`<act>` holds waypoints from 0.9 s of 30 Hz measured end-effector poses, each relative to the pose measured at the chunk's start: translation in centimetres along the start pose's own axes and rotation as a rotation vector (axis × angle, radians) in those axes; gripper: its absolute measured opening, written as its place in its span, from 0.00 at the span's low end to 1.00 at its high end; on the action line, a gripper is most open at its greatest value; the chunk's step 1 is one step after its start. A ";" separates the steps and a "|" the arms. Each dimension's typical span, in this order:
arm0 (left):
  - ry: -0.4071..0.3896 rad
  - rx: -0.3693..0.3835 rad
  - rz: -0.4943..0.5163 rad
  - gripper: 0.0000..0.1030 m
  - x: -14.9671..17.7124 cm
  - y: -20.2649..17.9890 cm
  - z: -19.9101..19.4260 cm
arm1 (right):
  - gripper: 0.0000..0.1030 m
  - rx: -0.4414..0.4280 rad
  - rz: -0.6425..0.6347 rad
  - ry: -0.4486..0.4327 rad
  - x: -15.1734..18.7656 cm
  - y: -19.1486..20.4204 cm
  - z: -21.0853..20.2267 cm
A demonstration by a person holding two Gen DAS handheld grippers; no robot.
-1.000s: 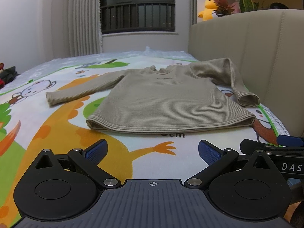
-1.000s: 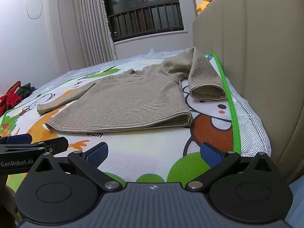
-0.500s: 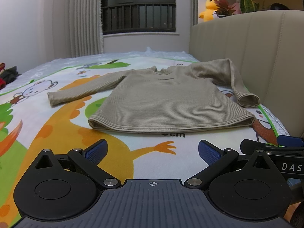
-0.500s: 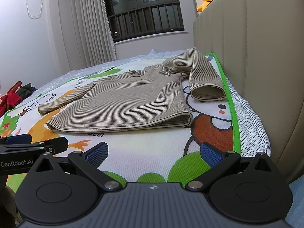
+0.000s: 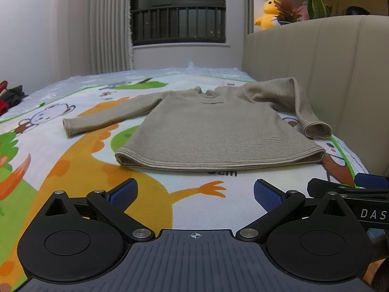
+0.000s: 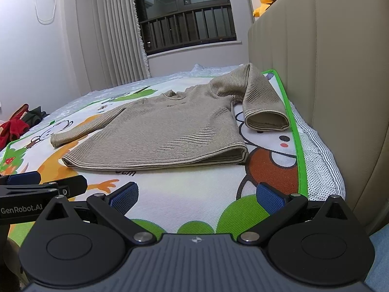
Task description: Fold clothes
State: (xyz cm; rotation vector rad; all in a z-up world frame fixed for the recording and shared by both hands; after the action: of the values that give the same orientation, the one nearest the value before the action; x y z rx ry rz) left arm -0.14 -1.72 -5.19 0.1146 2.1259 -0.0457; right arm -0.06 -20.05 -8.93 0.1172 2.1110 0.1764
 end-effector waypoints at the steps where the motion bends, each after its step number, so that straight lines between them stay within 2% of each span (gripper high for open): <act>1: -0.001 0.000 0.000 1.00 0.0 0.0 0.0 | 1.00 -0.001 0.000 0.000 0.0 0.0 0.0; 27: -0.003 -0.006 0.000 1.00 0.0 0.0 -0.3 | 1.00 -0.004 0.004 0.002 0.1 -0.1 -0.3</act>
State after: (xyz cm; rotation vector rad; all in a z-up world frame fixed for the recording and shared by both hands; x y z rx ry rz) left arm -0.36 -1.68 -5.06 0.1106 2.1228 -0.0396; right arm -0.36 -20.15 -8.82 0.1189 2.1123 0.1833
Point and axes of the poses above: each gripper's, at about its wrist camera, not at the fingertips, and z roughly the way its jaws point, y to its left, x to its underside, the point moved 4 cm from there along z, roughly the way its jaws point, and after that the axes turned 3 degrees about y, right-handed, at the moved point
